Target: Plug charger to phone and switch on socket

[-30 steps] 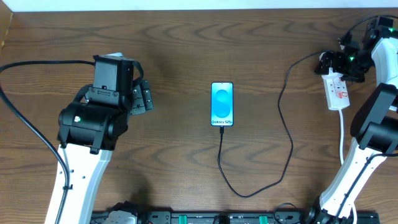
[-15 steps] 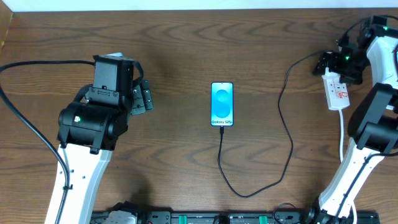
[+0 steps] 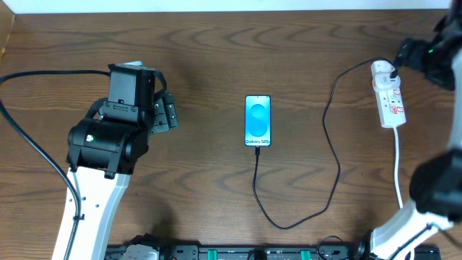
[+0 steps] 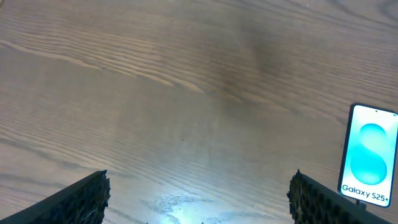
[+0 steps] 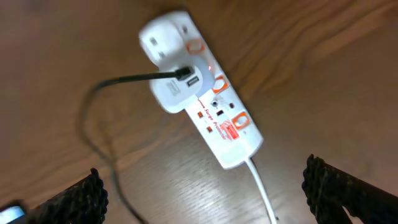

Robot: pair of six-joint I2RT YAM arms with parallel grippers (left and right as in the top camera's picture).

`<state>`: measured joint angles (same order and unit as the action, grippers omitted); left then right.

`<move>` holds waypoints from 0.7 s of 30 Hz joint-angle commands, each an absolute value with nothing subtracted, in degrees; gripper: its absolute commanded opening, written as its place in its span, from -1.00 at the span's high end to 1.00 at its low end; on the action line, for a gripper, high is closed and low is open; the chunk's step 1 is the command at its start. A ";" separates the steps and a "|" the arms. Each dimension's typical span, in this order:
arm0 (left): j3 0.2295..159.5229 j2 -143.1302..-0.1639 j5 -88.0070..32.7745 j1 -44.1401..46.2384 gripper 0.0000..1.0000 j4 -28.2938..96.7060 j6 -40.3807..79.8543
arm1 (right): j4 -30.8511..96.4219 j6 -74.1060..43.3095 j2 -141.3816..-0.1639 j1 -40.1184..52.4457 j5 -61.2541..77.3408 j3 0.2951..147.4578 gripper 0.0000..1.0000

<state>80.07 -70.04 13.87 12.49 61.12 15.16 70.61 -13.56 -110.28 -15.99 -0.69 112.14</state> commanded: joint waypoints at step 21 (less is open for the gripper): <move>80.38 -70.08 14.39 12.56 -0.83 61.25 14.85 | 70.98 -15.42 -95.26 -15.66 -1.37 112.75 -0.99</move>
